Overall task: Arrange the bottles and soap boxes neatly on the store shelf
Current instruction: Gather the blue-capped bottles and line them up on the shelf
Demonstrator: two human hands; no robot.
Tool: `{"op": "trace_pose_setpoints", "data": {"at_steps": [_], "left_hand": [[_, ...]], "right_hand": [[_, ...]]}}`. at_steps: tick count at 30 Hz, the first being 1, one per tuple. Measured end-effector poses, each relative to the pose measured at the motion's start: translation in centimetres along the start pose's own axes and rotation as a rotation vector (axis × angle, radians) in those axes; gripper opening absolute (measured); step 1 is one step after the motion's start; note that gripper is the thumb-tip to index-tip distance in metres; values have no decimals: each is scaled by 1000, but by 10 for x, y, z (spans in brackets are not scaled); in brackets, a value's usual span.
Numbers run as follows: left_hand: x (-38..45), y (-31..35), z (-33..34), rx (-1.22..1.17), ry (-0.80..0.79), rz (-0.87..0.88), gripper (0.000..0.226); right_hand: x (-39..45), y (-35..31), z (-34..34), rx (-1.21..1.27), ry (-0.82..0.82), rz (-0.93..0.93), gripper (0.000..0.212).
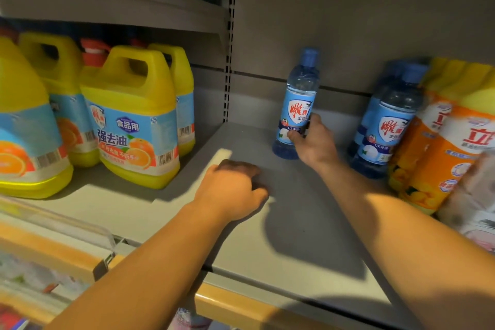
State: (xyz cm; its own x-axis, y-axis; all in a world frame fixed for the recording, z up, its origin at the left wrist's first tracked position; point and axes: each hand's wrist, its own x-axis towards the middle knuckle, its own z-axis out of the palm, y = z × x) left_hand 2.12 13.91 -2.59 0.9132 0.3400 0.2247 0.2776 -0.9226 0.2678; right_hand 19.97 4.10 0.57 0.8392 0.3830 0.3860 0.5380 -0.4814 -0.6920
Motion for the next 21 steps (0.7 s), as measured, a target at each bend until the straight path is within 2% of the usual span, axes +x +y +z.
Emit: {"op": "trace_pose_setpoints", "data": {"at_steps": [8, 13, 16, 21], "left_hand": [[1, -2, 1, -23, -14, -9, 44], [1, -3, 1, -16, -27, -6, 49], [0, 0, -1, 10, -20, 7, 46], [1, 13, 0, 6, -10, 33, 48]], "right_hand": [[0, -3, -2, -1, -22, 37, 49], [-8, 1, -20, -9, -44, 64, 59], [-13, -1, -48, -104, -38, -6, 61], [-16, -23, -118, -372, 49, -230, 46]]}}
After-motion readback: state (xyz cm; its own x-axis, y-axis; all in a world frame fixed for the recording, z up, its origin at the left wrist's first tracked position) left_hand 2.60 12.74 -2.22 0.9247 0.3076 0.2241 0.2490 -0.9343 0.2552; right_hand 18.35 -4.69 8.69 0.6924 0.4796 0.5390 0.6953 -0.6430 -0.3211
